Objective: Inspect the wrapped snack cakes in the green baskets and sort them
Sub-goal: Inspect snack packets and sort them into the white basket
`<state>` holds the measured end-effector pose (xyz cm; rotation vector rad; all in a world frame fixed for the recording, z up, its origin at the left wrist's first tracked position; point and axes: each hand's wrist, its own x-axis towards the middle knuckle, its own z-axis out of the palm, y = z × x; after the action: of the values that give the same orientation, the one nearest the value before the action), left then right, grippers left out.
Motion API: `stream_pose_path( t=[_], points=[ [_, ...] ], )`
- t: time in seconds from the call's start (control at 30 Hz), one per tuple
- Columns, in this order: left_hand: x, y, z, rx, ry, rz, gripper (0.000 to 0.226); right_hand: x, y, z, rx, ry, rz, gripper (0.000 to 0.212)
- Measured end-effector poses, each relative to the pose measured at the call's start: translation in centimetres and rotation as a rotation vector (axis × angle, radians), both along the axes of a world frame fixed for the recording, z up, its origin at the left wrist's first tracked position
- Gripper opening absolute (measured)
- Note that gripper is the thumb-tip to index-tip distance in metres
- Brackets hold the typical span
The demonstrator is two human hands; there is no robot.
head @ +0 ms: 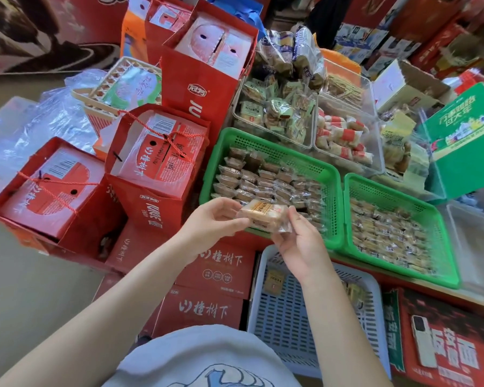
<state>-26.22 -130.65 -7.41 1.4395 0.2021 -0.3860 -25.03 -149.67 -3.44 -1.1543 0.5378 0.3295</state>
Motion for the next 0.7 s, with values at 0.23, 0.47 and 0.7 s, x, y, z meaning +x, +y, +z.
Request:
stream_pose_path(
  t=[0.23,0.47,0.7],
  points=[
    [3.0,-2.1,-0.9,0.123,0.023,0.196,0.016,2.5,-1.2,-1.3,-0.104,0.050,-0.006,0.025],
    [7.8,-2.9,-3.2,0.136,0.117,0.250,0.036,6.6,-3.8,-2.8,0.001,0.016,0.229,0.036],
    [13.4,-3.9,-7.8,0.492,-0.021,0.205,0.021,14.0,-4.3,-6.8,-0.085,0.033,0.060,0.008]
  ],
)
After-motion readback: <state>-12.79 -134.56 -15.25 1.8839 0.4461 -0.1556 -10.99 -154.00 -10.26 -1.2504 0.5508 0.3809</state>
